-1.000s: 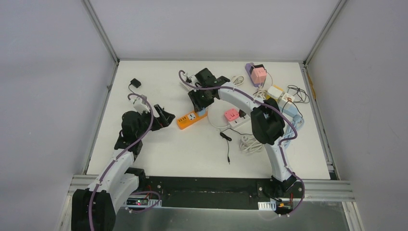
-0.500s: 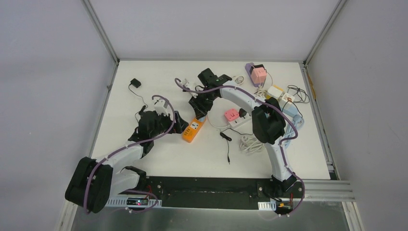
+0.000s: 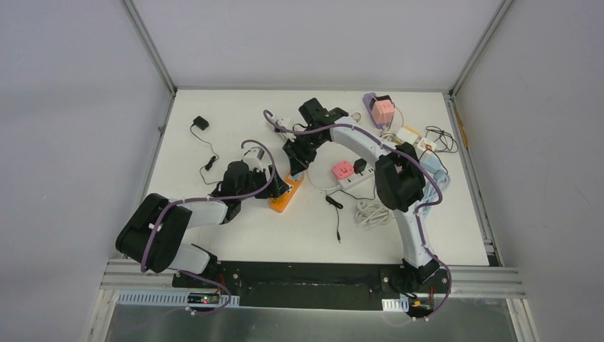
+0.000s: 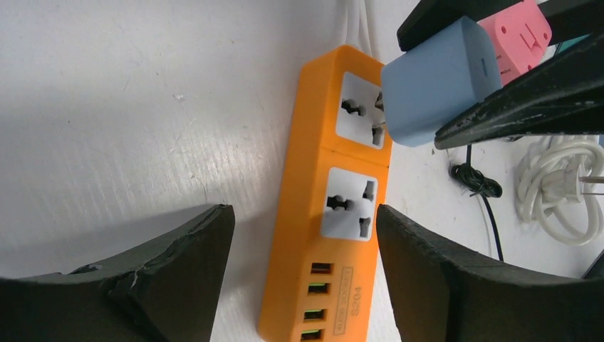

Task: Pull the plug off the socket

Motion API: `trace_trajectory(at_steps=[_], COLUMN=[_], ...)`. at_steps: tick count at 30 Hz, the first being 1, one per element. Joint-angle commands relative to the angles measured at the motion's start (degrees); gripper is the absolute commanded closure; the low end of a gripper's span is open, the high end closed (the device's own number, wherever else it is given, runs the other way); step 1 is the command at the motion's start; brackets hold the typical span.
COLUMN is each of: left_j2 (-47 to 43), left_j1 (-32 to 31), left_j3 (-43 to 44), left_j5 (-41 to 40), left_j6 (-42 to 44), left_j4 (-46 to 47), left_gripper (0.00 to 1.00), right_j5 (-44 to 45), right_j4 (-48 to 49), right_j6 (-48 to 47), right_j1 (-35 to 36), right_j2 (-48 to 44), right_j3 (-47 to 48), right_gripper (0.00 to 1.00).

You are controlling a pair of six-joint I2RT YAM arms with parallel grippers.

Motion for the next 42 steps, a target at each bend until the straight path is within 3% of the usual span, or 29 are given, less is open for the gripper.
trace_trajectory(at_steps=[1,9,20,25,29,33,34,36,42], left_j2=[2.4,2.7,-18.5,-27.1,-30.8,-30.3,-29.7,-28.2,-23.0], left_j1=[-0.6,-0.6,-0.6,-0.6,-0.6,-0.6,-0.6,-0.6,-0.6], left_j3=[2.5,2.2,2.0,0.3,-0.3,1.8,2.6,4.2,7.9], left_j5=[-1.9,-5.2,-11.6,-13.4,-13.6,-9.4,-8.1,-5.9,-1.7], left_j6=[-1.2,-0.4,4.0,2.5,-2.7,-4.8,-5.3,-6.2,-8.5], left_j4=[2.2,-1.8,-8.2,-6.9,-5.4,-5.5,-5.5,-5.9,-8.1], left_gripper=[0.27,0.30,0.24,0.03,0.01,0.01,0.01,0.01,0.04], right_j5=[-3.1,-5.4,-13.7,-20.3,-25.4,-27.4,-31.9,-34.5,-36.5], right_j4=[2.2,1.7,-0.1,1.4,8.4,23.6,28.1,37.2,51.7], right_j6=[0.0,2.1,10.1,15.8,24.8,29.6,43.7,55.8,68.0], right_j1=[-0.4,-1.5,-4.4,-5.6,-6.8,-8.1,-8.3,-8.7,-8.8], right_j2=[-0.8,-1.0,-1.9,-2.5,-3.4,-3.6,-3.6,-3.5,-2.7], right_j3=[0.3,2.6,5.2,2.9,-1.7,-8.4,-10.2,-13.5,-17.6], right_gripper=[1.00,1.00,1.00,1.00,1.00,1.00,1.00,1.00,1.00])
